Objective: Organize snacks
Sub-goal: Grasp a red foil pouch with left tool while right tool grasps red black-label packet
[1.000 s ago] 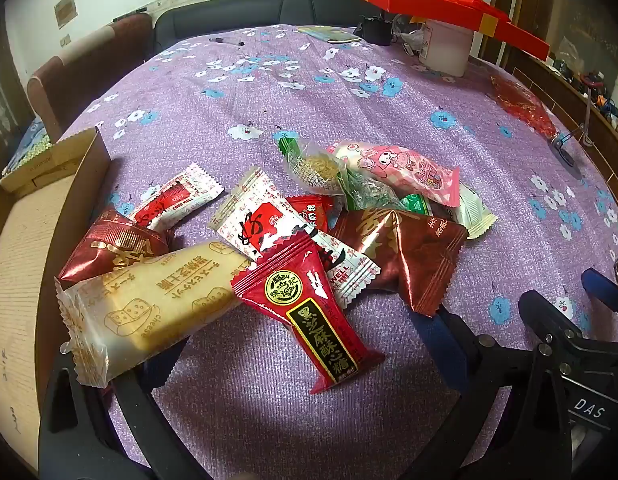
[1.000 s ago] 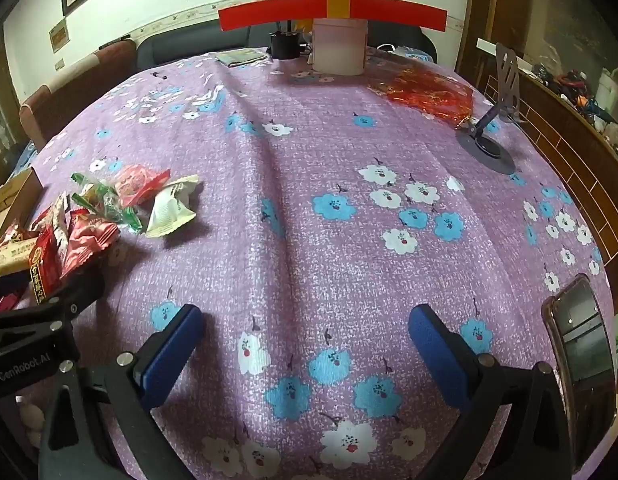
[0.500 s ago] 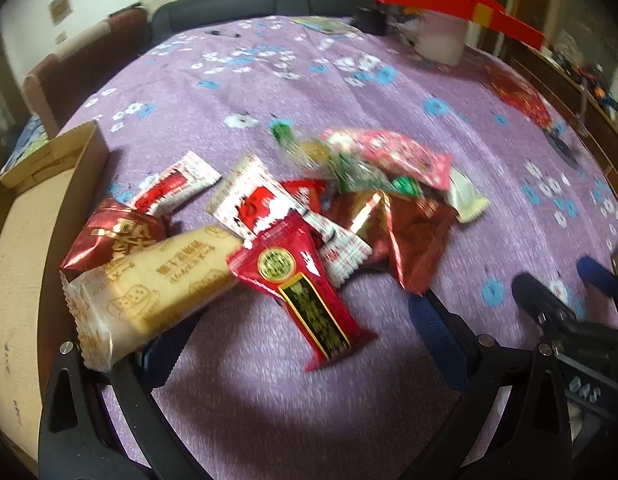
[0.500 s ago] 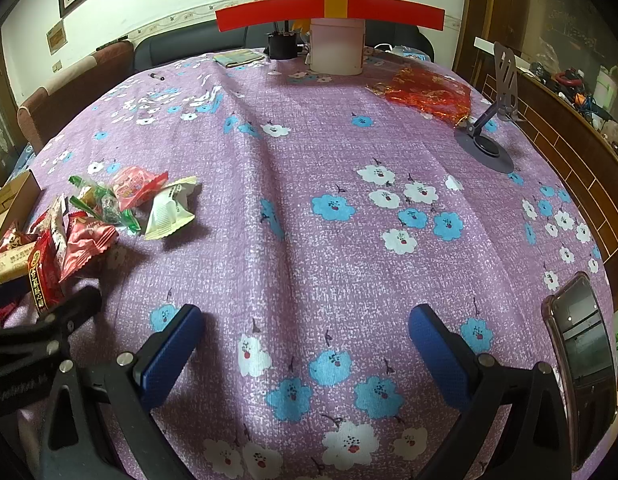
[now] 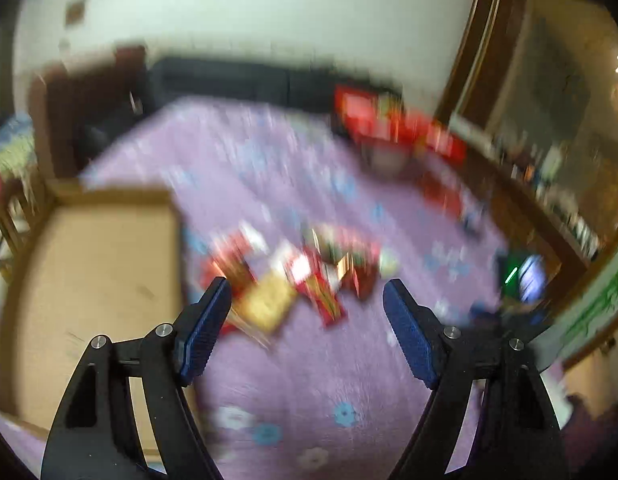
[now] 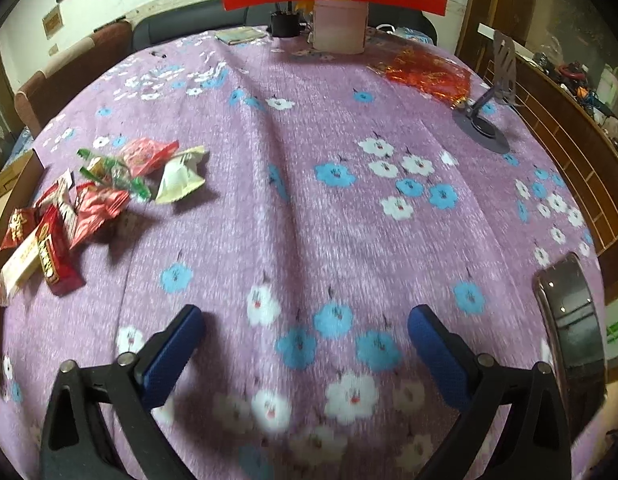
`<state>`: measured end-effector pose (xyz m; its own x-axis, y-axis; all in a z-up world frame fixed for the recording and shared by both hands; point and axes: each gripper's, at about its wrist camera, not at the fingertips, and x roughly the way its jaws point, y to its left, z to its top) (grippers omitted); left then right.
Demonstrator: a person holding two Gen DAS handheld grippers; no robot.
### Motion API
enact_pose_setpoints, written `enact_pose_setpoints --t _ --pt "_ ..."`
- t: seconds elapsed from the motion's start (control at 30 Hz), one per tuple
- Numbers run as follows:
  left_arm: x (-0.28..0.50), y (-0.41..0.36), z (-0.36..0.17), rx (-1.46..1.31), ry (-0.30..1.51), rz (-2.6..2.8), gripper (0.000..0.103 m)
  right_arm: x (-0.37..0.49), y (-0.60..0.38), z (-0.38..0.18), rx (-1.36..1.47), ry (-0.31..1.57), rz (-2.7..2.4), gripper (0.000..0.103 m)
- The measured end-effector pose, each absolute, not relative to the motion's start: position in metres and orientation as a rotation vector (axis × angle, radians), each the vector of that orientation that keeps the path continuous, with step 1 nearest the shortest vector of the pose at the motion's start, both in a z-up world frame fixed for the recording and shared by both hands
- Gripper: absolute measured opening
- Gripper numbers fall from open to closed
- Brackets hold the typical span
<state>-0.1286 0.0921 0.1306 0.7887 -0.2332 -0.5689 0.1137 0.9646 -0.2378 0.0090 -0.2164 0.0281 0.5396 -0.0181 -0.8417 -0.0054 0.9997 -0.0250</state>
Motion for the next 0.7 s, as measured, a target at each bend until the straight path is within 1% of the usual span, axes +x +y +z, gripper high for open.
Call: enact_pose_setpoints --t 0.03,0.07,0.1,0.13,0.23,0.3,0.33,0.37,0.43,0.5,0.53,0.6,0.63,0.67,0.7 --pt "-0.141 0.104 0.151 -0.207 0.581 -0.187 0.08 0.003 -0.215 0.036 -0.018 0.99 -0.002 0.086" --pt "-0.156 0.119 0.176 -0.223 0.524 -0.196 0.08 -0.004 -0.214 0.049 0.0 0.968 0.018 0.086" --pt "-0.159 0.128 0.189 -0.231 0.505 -0.204 0.08 -0.012 -0.212 0.067 0.013 0.929 0.033 0.086" --pt "-0.169 0.14 0.212 -0.242 0.468 -0.215 0.08 -0.022 -0.21 0.09 0.015 0.874 0.041 0.086" --pt "-0.185 0.16 0.254 -0.215 0.413 -0.209 0.08 -0.052 -0.202 0.168 -0.002 0.688 0.077 0.085" --pt "-0.193 0.168 0.281 -0.174 0.364 -0.169 0.08 -0.07 -0.196 0.218 0.0 0.575 0.116 0.091" --pt "-0.194 0.172 0.291 -0.161 0.353 -0.143 0.08 -0.077 -0.192 0.241 0.009 0.533 0.148 0.098" --pt "-0.191 0.178 0.301 -0.163 0.354 -0.115 0.08 -0.079 -0.189 0.255 0.017 0.51 0.179 0.099" --pt "-0.19 0.184 0.3 -0.193 0.369 -0.11 0.081 -0.08 -0.18 0.27 0.029 0.5 0.268 0.099" --pt "-0.182 0.188 0.285 -0.226 0.406 -0.124 0.081 -0.074 -0.167 0.259 0.034 0.54 0.349 0.099" --pt "-0.172 0.187 0.267 -0.243 0.454 -0.138 0.081 -0.069 -0.158 0.241 0.034 0.58 0.382 0.098" --pt "-0.16 0.185 0.234 -0.267 0.547 -0.168 0.081 -0.054 -0.142 0.202 0.022 0.676 0.418 0.085" --pt "-0.148 0.184 0.214 -0.286 0.606 -0.183 0.081 -0.047 -0.135 0.179 0.018 0.736 0.436 0.069" --pt "-0.135 0.184 0.188 -0.315 0.668 -0.194 0.081 -0.038 -0.129 0.154 0.022 0.804 0.452 0.059" --pt "-0.133 0.182 0.177 -0.325 0.69 -0.197 0.081 -0.03 -0.125 0.135 0.031 0.859 0.462 0.056"
